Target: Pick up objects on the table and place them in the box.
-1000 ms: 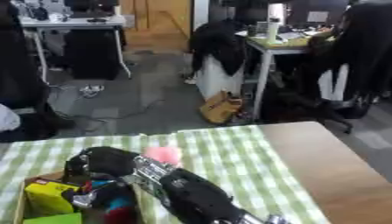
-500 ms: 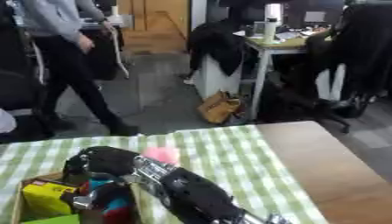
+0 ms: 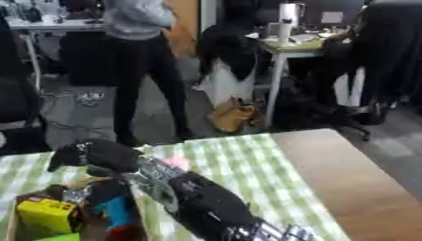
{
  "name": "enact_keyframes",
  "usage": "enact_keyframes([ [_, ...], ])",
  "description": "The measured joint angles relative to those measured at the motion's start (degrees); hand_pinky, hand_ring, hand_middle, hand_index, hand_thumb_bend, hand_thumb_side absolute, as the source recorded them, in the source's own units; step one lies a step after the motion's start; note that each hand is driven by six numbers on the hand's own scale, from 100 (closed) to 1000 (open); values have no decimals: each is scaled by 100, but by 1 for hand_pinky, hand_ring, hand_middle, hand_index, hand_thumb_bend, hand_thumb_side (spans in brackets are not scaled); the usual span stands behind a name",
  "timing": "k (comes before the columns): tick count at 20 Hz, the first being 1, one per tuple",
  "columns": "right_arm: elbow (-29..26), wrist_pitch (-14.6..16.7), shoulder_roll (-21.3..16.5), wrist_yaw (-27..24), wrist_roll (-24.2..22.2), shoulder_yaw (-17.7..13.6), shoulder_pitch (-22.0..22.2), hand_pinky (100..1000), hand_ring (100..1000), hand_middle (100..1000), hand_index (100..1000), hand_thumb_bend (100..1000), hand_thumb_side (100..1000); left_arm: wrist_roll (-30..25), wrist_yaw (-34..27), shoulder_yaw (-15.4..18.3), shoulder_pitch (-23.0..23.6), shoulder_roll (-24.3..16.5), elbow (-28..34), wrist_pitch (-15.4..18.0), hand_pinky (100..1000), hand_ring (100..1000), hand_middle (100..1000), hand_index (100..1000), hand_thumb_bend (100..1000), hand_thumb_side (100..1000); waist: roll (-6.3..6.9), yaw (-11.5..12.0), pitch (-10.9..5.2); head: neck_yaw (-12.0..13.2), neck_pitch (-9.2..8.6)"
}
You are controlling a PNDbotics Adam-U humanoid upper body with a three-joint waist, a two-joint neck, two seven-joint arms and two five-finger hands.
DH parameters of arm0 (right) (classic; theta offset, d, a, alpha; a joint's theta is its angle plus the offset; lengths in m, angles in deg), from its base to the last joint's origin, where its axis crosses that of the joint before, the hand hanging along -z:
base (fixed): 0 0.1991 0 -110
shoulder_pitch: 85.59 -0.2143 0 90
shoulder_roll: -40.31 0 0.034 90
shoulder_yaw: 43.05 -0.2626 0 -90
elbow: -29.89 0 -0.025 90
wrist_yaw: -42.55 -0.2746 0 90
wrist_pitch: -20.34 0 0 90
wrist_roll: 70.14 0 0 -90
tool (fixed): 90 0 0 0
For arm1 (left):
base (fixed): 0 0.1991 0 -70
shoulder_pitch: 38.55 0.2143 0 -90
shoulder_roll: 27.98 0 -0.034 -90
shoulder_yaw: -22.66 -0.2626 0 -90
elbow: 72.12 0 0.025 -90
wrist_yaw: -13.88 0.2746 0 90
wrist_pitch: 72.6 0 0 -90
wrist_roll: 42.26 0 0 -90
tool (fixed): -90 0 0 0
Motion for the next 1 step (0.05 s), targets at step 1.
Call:
enact_keyframes([
  [1, -129, -72, -33, -179, -47, 22, -8, 792, 697, 690, 785, 257, 1000, 1, 4, 0, 5, -2, 0, -1, 831, 872, 825, 857, 271, 1000, 0, -5, 0, -20, 1],
])
